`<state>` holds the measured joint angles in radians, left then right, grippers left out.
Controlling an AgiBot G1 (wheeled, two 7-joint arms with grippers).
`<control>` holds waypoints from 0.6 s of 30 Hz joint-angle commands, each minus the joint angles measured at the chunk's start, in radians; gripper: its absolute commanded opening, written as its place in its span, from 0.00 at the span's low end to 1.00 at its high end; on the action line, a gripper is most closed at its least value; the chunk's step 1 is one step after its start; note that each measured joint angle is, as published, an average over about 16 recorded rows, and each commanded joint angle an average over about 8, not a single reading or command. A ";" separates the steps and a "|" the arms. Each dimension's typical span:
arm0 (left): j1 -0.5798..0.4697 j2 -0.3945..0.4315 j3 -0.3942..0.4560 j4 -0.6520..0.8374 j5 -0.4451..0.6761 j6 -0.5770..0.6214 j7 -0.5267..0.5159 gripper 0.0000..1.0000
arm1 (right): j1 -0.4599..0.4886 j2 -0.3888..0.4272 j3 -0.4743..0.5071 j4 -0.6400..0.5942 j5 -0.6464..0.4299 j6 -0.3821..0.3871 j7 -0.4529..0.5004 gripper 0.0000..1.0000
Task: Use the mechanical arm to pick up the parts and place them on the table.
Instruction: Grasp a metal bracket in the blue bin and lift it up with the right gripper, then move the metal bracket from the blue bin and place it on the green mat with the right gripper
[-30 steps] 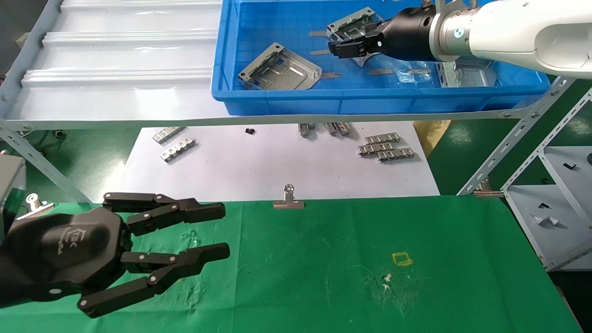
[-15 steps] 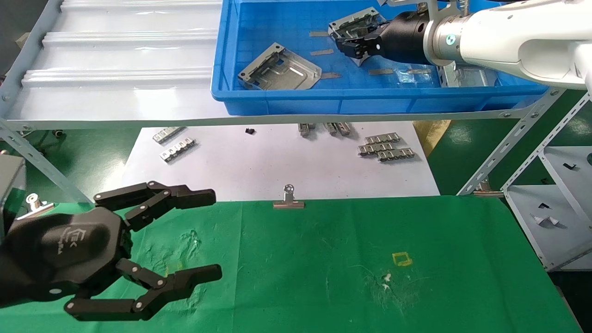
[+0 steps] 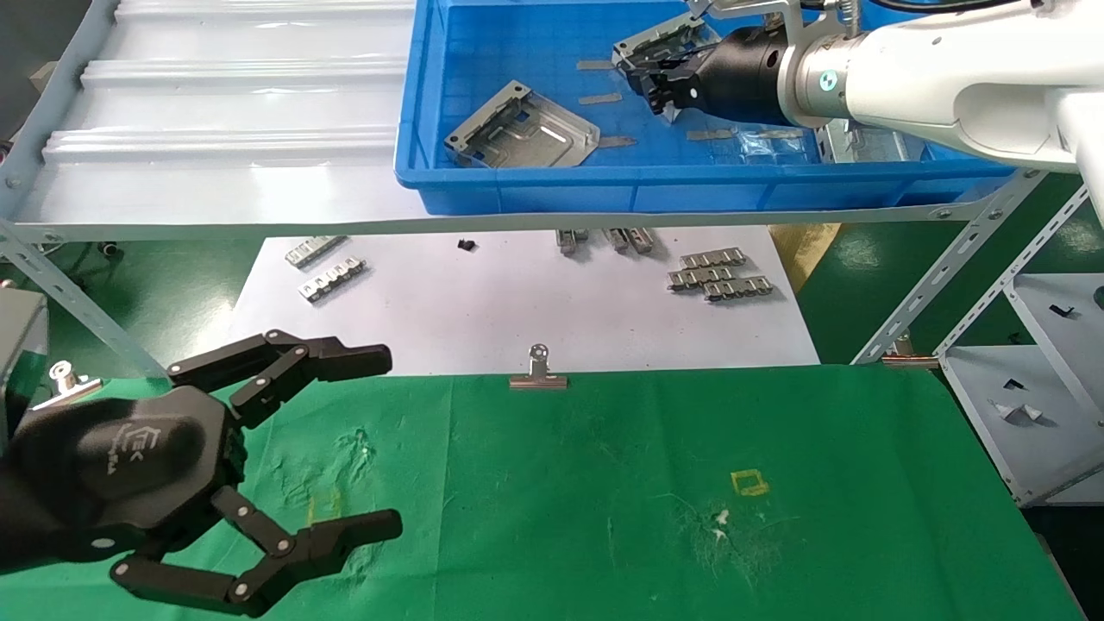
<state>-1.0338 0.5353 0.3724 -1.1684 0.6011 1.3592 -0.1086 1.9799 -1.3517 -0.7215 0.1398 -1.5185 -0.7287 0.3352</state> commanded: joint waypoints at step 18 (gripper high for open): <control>0.000 0.000 0.000 0.000 0.000 0.000 0.000 1.00 | 0.123 0.089 0.036 0.047 0.098 -0.329 -0.122 0.00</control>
<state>-1.0338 0.5353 0.3724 -1.1684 0.6011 1.3592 -0.1086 2.1056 -1.2578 -0.6925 0.1886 -1.4274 -1.0852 0.2130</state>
